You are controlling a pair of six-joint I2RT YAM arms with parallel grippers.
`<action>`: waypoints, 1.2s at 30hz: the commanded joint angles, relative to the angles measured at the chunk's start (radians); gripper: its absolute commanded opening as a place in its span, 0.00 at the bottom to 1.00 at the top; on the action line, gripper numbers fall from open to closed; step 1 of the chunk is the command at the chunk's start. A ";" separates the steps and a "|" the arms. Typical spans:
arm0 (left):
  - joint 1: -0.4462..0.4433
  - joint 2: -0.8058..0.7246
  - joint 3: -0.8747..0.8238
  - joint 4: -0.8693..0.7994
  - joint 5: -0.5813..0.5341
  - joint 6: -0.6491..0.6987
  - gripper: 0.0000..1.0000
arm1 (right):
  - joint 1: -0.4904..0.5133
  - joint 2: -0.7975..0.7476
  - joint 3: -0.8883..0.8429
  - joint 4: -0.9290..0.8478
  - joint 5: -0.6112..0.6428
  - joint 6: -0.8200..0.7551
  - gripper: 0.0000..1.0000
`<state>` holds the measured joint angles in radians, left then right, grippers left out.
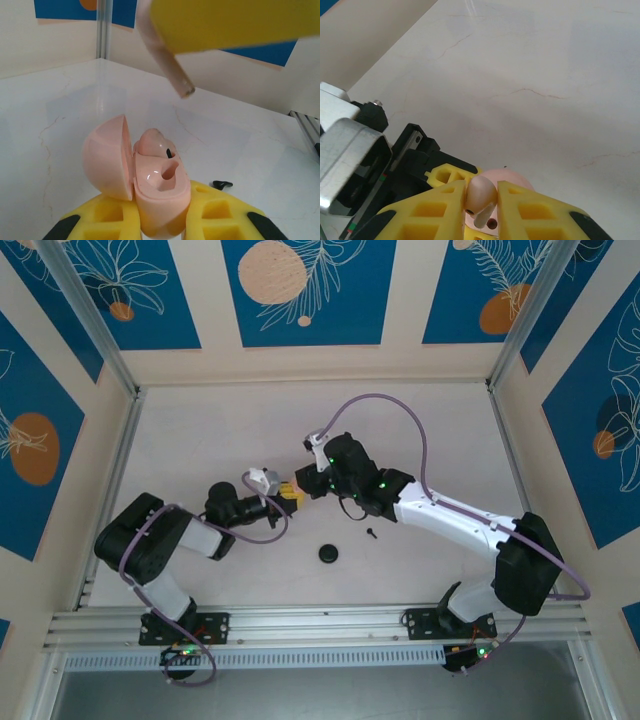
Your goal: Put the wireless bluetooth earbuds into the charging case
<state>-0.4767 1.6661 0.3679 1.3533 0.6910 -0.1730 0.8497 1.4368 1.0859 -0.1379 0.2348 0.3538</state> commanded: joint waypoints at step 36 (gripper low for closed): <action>-0.011 -0.112 0.034 0.042 -0.006 -0.013 0.07 | 0.061 0.044 -0.031 -0.007 0.071 -0.087 0.21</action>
<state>-0.4767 1.5936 0.3679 1.3346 0.6769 -0.1837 0.8913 1.4590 1.0683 -0.1013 0.2909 0.2962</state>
